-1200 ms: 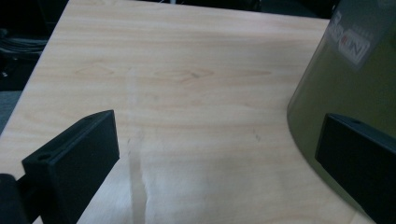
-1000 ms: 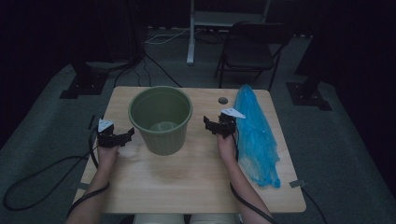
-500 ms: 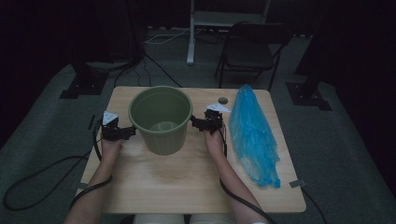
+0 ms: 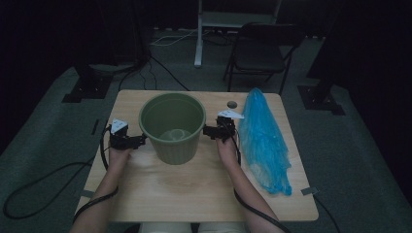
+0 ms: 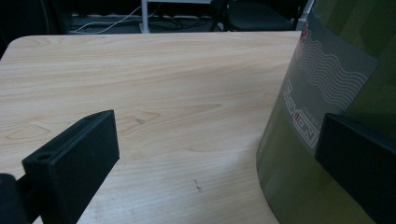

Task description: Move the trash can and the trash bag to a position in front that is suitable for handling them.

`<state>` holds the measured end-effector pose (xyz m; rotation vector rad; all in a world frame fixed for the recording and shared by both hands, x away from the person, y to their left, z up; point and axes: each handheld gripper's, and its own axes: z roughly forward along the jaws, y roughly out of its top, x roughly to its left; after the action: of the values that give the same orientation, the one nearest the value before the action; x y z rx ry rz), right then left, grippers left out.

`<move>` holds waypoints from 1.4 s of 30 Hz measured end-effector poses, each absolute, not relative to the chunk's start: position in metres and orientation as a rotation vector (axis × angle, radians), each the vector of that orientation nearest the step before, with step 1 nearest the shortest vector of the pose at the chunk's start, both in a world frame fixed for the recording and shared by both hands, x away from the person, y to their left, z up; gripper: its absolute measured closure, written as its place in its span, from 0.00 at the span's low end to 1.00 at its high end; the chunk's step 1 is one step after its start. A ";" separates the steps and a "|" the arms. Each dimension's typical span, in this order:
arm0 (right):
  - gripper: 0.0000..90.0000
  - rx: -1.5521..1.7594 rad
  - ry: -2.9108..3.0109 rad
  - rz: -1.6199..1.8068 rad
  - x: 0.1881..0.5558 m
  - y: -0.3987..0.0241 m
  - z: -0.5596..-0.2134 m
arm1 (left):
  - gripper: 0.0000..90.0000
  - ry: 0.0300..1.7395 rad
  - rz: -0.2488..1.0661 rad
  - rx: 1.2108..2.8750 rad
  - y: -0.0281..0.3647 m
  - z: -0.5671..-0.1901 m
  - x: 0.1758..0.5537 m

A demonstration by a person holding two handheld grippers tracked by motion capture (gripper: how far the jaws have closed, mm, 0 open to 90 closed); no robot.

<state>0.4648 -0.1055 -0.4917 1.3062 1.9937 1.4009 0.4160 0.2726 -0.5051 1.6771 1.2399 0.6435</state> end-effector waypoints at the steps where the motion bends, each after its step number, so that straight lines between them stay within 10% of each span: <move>1: 0.15 1.301 1.999 1.399 0.463 -0.107 -0.491 | 0.00 1.234 0.644 1.682 0.271 -0.505 0.414; 42: 0.16 1.238 2.105 1.443 0.367 -0.156 -0.492 | 0.00 1.100 0.545 1.807 0.241 -0.500 0.327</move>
<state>0.3673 -0.1562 -0.4918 1.2379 2.1045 1.4435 0.3268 0.2406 -0.5004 1.8074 1.1005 0.5450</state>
